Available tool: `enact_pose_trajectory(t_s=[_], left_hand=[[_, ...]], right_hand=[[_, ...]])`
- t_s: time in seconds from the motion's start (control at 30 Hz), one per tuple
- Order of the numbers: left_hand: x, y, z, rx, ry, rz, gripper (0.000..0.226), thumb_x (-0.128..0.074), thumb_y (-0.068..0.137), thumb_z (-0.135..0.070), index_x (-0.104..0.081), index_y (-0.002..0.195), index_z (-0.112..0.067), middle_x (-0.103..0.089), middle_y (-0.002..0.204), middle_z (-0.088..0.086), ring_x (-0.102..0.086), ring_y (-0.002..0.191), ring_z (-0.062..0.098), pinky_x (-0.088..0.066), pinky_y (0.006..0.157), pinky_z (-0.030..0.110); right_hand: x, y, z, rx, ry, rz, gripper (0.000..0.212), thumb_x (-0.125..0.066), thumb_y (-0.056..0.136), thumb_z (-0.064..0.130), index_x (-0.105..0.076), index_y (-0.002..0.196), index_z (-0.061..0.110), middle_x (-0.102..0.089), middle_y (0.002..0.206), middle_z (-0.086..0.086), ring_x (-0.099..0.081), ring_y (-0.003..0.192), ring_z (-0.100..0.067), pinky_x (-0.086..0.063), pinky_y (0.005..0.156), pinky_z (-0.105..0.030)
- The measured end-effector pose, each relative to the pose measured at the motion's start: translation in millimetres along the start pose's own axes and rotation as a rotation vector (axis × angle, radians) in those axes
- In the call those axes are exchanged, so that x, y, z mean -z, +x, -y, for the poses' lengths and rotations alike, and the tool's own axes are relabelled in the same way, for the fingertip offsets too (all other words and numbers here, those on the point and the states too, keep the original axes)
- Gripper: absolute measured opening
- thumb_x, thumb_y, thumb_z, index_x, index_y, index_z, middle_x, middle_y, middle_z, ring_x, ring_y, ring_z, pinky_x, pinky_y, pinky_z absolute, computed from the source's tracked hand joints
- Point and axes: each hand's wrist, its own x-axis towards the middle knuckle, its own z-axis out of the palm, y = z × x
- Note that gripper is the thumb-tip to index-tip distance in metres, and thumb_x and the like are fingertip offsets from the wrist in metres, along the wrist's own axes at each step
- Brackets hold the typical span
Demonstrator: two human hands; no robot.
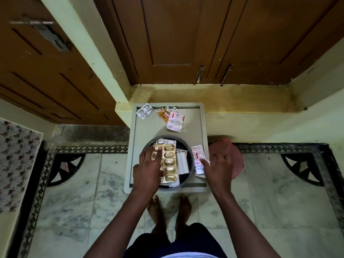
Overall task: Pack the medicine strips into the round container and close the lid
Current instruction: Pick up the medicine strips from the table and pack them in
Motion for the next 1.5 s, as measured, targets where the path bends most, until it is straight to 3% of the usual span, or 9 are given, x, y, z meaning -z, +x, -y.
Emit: enact_pose_trajectory(t_s=[0.17,0.37,0.57,0.87,0.97,1.07,1.2,1.4,1.5], left_hand=[[-5,-1,-1,0.018,-0.181,0.007,0.075,-0.071,0.093,-0.022,-0.036,0.159,-0.028,-0.025,0.165,0.013,-0.032,0.148,0.038,-0.046,0.111,0.052],[-6,0,-4,0.06,-0.099,0.001,0.08,-0.067,0.097,-0.026,-0.022,0.163,-0.033,-0.026,0.165,0.008,-0.033,0.149,0.032,-0.051,0.103,0.046],[-8,3,-2,0.097,-0.097,0.047,0.087,-0.072,0.093,-0.03,-0.021,0.163,-0.037,-0.028,0.163,0.006,-0.034,0.146,0.032,-0.052,0.098,0.047],[-8,8,6,-0.031,-0.011,0.037,0.089,-0.074,0.089,-0.036,-0.021,0.161,-0.031,-0.012,0.168,0.009,-0.034,0.146,0.035,-0.054,0.094,0.048],[-6,7,11,-0.066,-0.037,0.032,0.091,-0.074,0.09,-0.036,-0.019,0.162,-0.031,-0.004,0.17,0.007,-0.026,0.151,0.033,-0.054,0.095,0.048],[-7,7,16,-0.119,-0.032,-0.009,0.096,-0.077,0.088,-0.034,-0.016,0.163,-0.028,0.002,0.173,0.003,-0.021,0.155,0.03,-0.059,0.088,0.045],[-8,8,24,-0.152,-0.033,-0.038,0.09,-0.077,0.084,-0.031,-0.028,0.159,-0.022,-0.004,0.173,-0.003,-0.035,0.149,0.024,-0.061,0.077,0.04],[-10,5,30,-0.171,-0.022,-0.067,0.088,-0.076,0.084,-0.039,-0.033,0.158,-0.018,-0.015,0.172,0.001,-0.027,0.156,0.02,-0.041,0.113,0.041],[-15,3,30,-0.161,0.004,-0.077,0.095,-0.09,0.071,-0.039,-0.045,0.151,-0.012,-0.034,0.166,0.009,-0.038,0.15,0.029,-0.046,0.107,0.045]], right_hand=[[-1,-4,-9,-0.056,0.049,0.198,0.048,-0.089,0.057,0.043,-0.064,0.089,0.017,-0.069,0.084,-0.005,-0.067,0.075,-0.024,-0.055,0.063,-0.038],[1,3,-5,-0.108,0.021,0.143,0.026,-0.083,0.072,0.017,-0.071,0.095,0.014,-0.073,0.091,-0.007,-0.069,0.08,-0.032,-0.059,0.065,-0.044],[8,7,2,-0.125,0.111,0.128,0.025,-0.078,0.073,0.025,-0.075,0.096,0.018,-0.076,0.084,-0.002,-0.072,0.077,-0.026,-0.06,0.065,-0.042],[35,-3,33,0.112,0.308,-0.067,0.019,-0.078,0.083,0.011,-0.071,0.1,0.018,-0.071,0.093,0.0,-0.07,0.085,-0.019,-0.058,0.073,-0.042],[37,-6,59,0.081,0.451,0.084,0.03,-0.082,0.081,0.008,-0.072,0.108,0.017,-0.075,0.095,0.006,-0.073,0.082,-0.006,-0.059,0.071,-0.025],[20,-11,81,0.049,0.497,0.302,0.041,-0.083,0.078,0.006,-0.067,0.112,0.021,-0.075,0.096,0.007,-0.074,0.081,-0.005,-0.061,0.066,-0.026],[-5,-23,96,0.111,0.367,0.323,0.041,-0.077,0.076,0.003,-0.067,0.111,0.022,-0.076,0.095,0.005,-0.073,0.084,-0.008,-0.056,0.067,-0.019],[-18,-31,107,0.27,-0.137,0.236,0.024,-0.064,0.089,0.017,-0.064,0.113,0.013,-0.073,0.095,-0.013,-0.071,0.086,-0.036,-0.054,0.066,-0.037],[-19,-31,109,0.274,-0.36,0.229,0.02,-0.054,0.1,0.024,-0.066,0.109,0.012,-0.072,0.099,-0.012,-0.071,0.09,-0.035,-0.045,0.064,-0.034]])
